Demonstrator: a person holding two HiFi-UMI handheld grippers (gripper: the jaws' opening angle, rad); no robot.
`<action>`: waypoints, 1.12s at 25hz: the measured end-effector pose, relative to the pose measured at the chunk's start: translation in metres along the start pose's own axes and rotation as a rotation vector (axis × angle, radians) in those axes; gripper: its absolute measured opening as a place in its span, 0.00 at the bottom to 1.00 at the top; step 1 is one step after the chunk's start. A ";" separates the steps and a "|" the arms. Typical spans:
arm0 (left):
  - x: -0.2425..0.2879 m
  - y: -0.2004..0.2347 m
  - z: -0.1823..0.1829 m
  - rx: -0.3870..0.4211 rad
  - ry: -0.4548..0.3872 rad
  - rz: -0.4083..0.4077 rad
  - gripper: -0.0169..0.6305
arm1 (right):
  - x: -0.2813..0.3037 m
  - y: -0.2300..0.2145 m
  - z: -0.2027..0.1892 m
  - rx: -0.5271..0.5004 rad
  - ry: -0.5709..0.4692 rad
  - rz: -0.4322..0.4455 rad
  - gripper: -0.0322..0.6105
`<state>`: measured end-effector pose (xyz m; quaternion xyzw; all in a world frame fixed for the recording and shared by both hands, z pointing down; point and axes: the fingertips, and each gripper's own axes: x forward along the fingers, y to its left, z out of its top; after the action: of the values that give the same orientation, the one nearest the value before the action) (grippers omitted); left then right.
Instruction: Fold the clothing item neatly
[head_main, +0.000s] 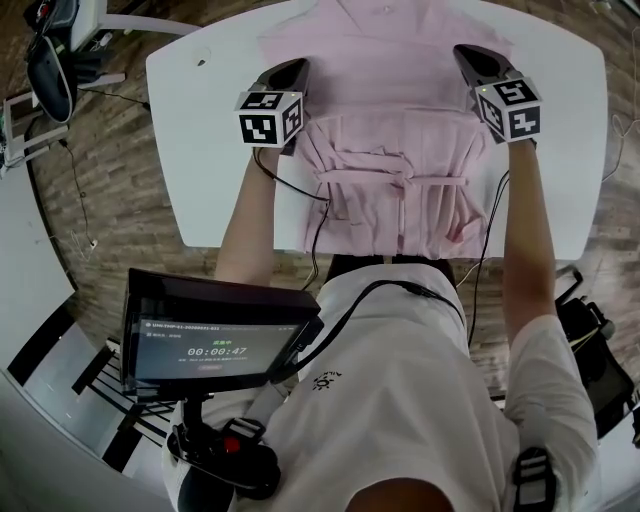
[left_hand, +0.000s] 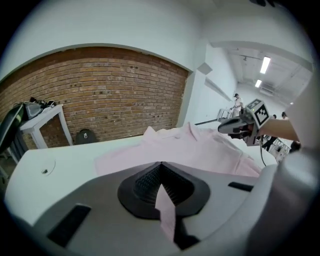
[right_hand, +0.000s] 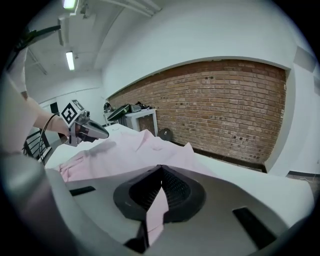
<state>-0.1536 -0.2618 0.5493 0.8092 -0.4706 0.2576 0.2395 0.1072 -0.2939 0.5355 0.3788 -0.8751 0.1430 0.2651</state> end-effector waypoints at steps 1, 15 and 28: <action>0.002 -0.001 0.007 0.018 -0.011 -0.011 0.03 | 0.001 0.000 0.005 -0.010 -0.006 0.005 0.05; 0.061 0.005 0.081 0.234 -0.021 -0.048 0.03 | 0.030 -0.026 0.046 -0.102 -0.060 0.023 0.05; 0.105 0.018 0.101 0.321 0.058 -0.152 0.16 | 0.063 -0.060 0.046 -0.131 -0.044 0.041 0.06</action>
<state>-0.1057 -0.4007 0.5431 0.8624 -0.3541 0.3337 0.1395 0.0991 -0.3923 0.5366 0.3456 -0.8958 0.0824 0.2670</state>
